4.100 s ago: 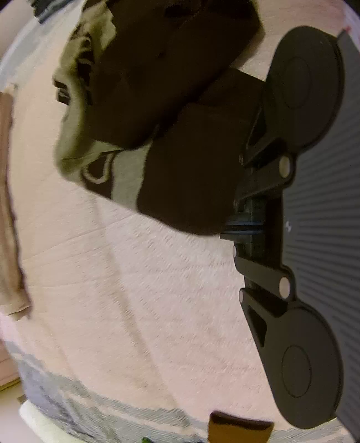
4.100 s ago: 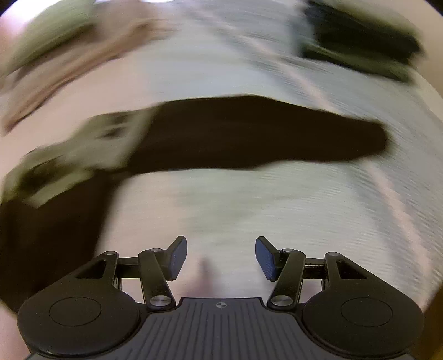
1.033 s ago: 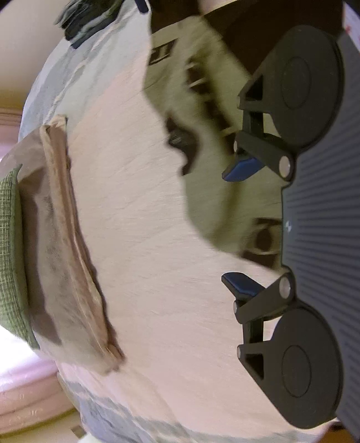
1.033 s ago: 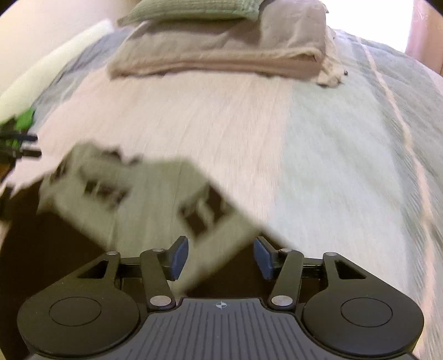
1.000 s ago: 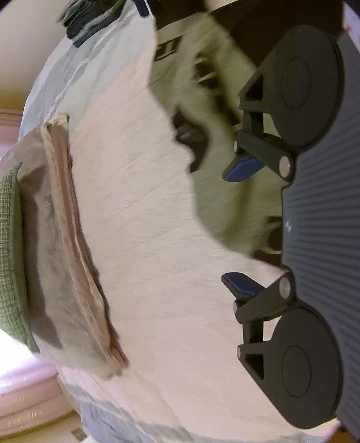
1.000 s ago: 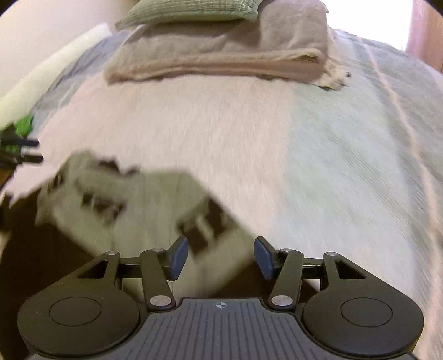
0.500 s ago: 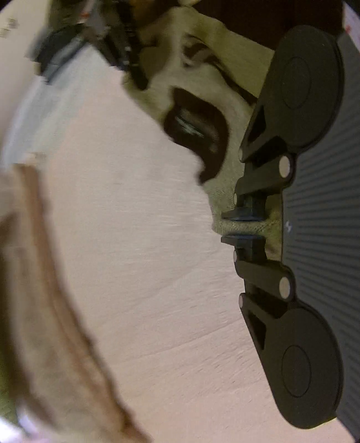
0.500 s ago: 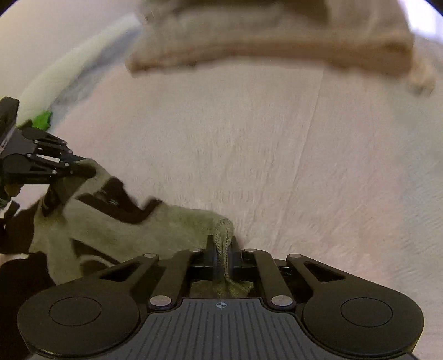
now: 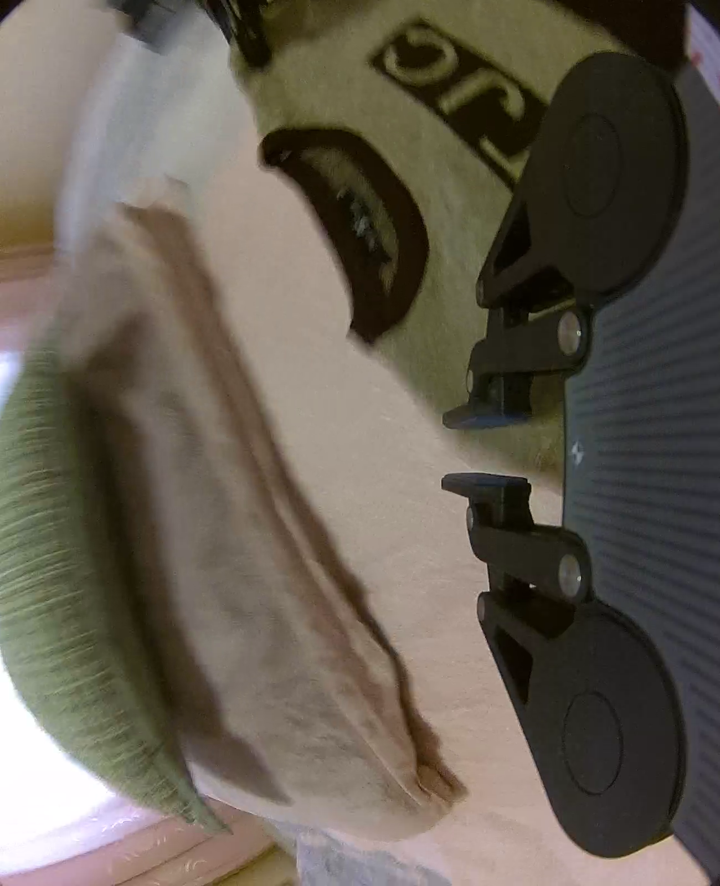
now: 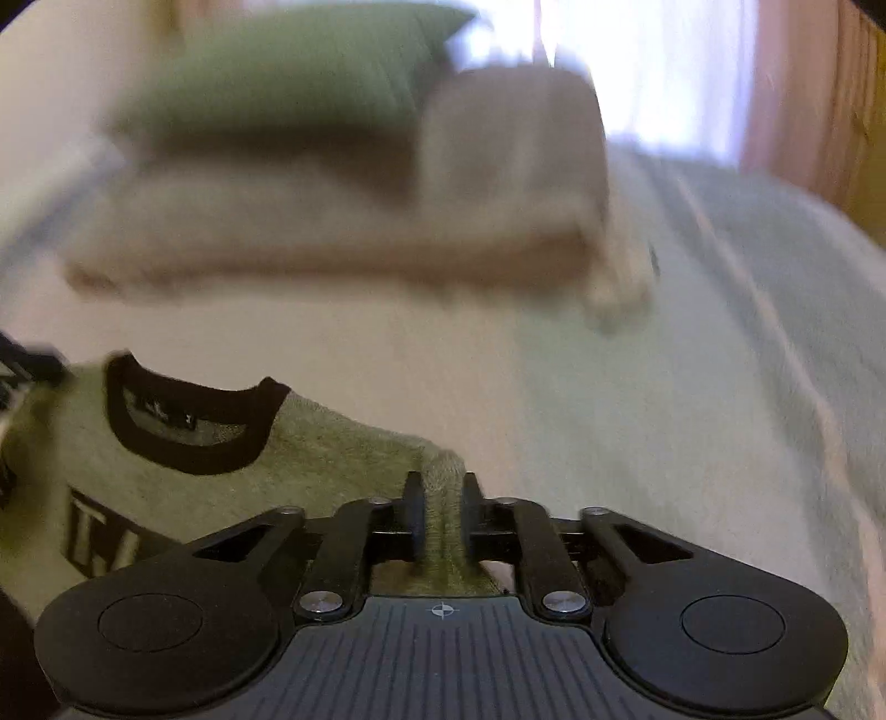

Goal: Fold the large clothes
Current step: 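Grasp the collar with the left gripper while the right gripper holds the hem, spreading it flat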

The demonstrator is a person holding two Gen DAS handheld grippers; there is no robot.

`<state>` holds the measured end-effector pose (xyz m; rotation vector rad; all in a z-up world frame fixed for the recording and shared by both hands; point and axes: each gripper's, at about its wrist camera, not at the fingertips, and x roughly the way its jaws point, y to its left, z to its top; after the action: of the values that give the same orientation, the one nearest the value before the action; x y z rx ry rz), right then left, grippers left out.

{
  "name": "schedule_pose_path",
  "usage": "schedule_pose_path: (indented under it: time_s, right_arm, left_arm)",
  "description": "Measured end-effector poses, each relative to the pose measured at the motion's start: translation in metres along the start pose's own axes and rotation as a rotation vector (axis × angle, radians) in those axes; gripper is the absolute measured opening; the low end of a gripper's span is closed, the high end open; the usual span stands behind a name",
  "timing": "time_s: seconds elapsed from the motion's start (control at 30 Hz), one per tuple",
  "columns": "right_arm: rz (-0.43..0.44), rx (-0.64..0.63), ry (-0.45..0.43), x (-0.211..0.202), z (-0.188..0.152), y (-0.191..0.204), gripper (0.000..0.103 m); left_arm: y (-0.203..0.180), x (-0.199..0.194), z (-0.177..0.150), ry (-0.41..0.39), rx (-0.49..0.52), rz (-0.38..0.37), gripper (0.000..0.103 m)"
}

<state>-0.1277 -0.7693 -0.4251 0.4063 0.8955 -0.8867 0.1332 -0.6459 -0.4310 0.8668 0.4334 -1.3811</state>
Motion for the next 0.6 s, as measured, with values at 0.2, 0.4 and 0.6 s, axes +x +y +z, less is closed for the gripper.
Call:
schedule_pose_path:
  time_s: [0.2, 0.4, 0.6]
  right_arm:
    - [0.025, 0.21, -0.099, -0.07, -0.054, -0.03, 0.051]
    - [0.194, 0.341, 0.03, -0.158, -0.168, -0.035, 0.051]
    - [0.315, 0.516, 0.261, -0.23, -0.294, -0.011, 0.051]
  left_arm:
    - [0.025, -0.039, -0.036, 0.035, -0.107, 0.003, 0.036]
    - [0.033, -0.144, -0.125, 0.182, -0.351, -0.09, 0.043]
    - [-0.001, -0.252, -0.243, 0.407, -0.739, -0.179, 0.045]
